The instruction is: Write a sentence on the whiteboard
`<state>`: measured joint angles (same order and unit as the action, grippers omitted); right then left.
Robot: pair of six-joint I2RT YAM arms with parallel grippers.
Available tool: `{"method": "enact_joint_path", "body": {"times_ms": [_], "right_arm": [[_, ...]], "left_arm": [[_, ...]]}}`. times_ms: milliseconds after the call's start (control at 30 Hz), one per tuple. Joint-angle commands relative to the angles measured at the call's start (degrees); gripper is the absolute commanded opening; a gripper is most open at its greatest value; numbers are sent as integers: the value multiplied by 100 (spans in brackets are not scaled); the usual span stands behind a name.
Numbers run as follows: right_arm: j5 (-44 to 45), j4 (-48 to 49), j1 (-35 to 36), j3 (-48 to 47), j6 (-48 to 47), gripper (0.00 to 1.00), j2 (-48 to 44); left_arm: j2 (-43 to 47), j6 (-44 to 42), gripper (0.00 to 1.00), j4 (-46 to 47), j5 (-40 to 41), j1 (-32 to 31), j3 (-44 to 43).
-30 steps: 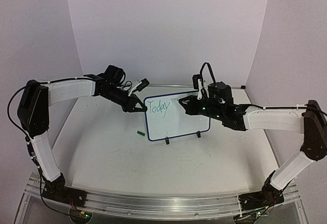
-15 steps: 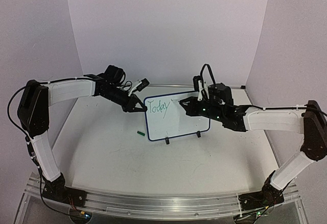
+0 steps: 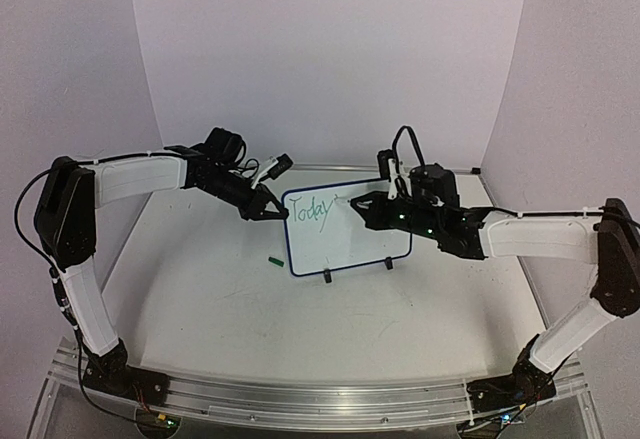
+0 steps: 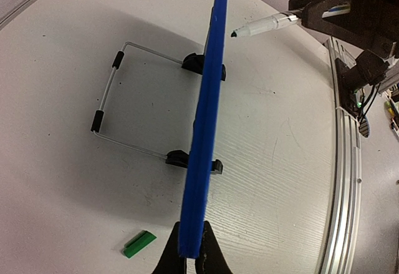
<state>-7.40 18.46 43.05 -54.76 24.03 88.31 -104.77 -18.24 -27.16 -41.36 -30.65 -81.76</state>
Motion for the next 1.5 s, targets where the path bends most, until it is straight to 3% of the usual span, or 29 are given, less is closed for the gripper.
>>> {"method": "enact_joint_path", "body": {"times_ms": [0,1467], "right_arm": [[135,229,-23,173,26,0,-413],[7,223,-222,197,145,0,96]], "left_arm": [[97,-231,0,-205,291,-55,-130],[92,-237,0,-213,307,-63,-130]]}}
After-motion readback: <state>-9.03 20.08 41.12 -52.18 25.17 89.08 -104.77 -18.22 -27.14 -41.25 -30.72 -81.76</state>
